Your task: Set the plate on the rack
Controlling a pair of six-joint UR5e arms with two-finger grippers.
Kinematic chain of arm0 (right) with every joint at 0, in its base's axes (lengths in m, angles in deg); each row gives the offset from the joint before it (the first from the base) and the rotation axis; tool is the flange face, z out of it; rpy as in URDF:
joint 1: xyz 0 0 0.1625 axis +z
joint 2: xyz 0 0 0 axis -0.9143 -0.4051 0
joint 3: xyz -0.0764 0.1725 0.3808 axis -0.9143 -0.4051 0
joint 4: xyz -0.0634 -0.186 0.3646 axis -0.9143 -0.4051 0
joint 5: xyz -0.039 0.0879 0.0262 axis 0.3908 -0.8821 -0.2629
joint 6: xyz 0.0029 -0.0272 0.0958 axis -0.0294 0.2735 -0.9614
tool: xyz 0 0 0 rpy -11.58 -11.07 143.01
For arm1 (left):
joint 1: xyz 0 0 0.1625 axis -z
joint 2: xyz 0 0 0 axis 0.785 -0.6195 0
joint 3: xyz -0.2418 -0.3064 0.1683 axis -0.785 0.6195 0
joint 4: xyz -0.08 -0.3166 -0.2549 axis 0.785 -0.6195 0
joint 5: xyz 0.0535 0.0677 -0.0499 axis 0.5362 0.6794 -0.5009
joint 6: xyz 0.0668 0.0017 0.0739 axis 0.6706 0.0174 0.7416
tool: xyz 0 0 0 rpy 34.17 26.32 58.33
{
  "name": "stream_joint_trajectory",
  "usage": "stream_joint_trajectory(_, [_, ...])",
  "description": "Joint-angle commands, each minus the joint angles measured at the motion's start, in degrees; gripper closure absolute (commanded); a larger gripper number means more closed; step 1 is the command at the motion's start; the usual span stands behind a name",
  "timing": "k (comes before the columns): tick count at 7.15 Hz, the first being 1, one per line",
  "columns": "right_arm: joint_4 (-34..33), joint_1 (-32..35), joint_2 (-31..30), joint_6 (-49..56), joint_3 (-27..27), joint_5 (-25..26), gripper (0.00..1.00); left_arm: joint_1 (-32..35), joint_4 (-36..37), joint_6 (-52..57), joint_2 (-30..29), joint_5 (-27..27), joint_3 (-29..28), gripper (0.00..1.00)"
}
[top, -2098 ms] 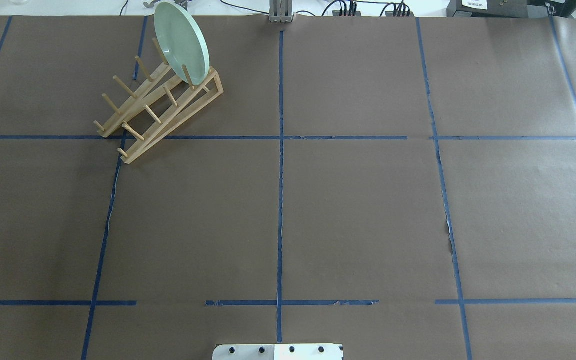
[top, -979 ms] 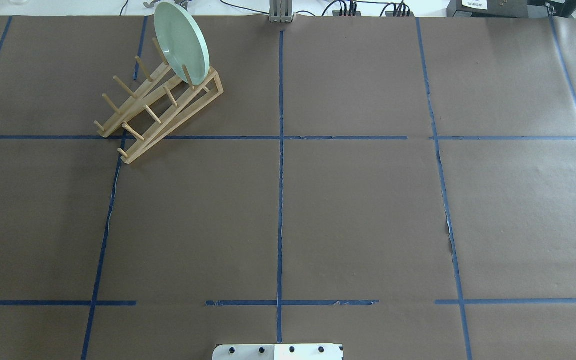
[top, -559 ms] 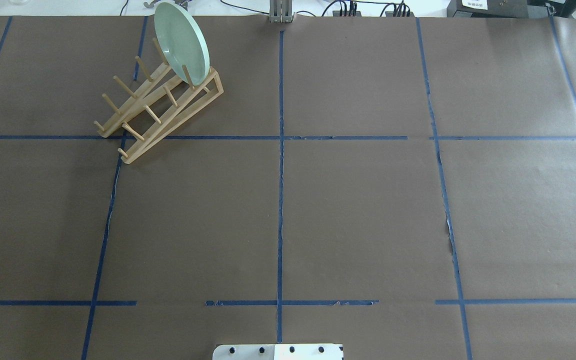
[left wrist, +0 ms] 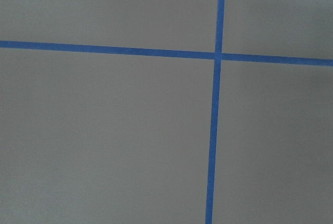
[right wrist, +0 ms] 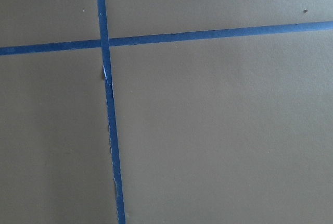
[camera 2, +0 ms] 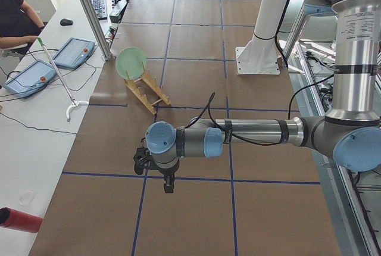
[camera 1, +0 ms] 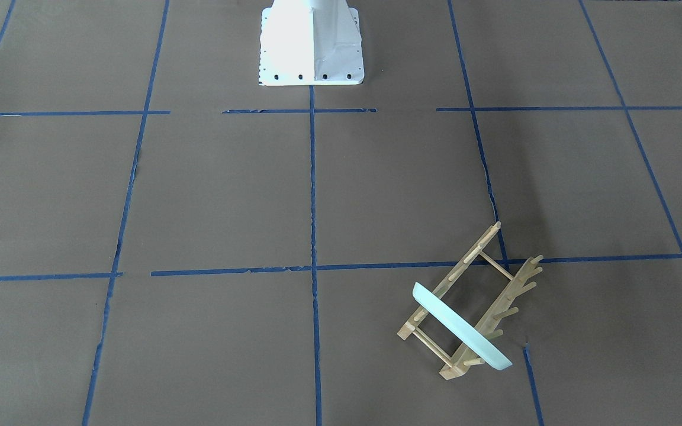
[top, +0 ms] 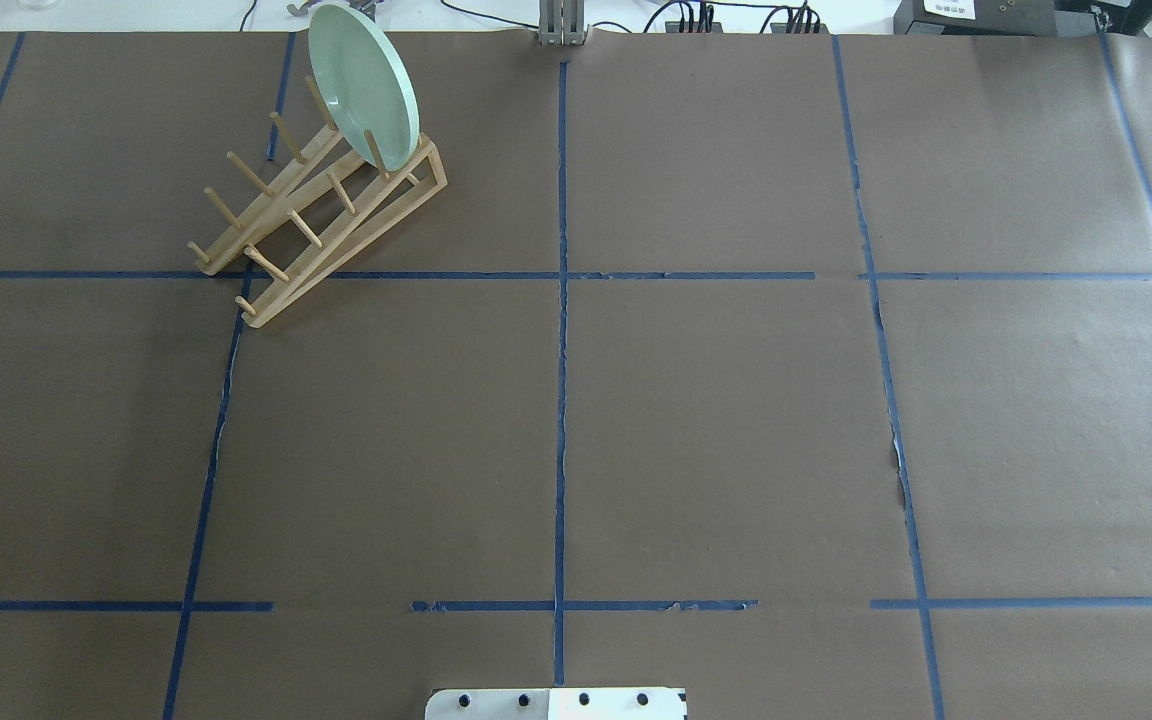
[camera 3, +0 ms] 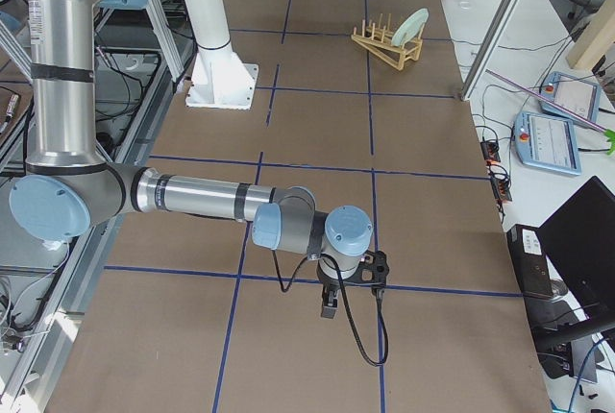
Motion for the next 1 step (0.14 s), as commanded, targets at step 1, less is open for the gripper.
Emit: stream_joint_trajectory(1, [0.00, 0.00, 0.00, 0.00, -0.01, 0.00, 0.00, 0.00, -0.09, 0.00, -0.18, -0.08, 0.06, 0.00])
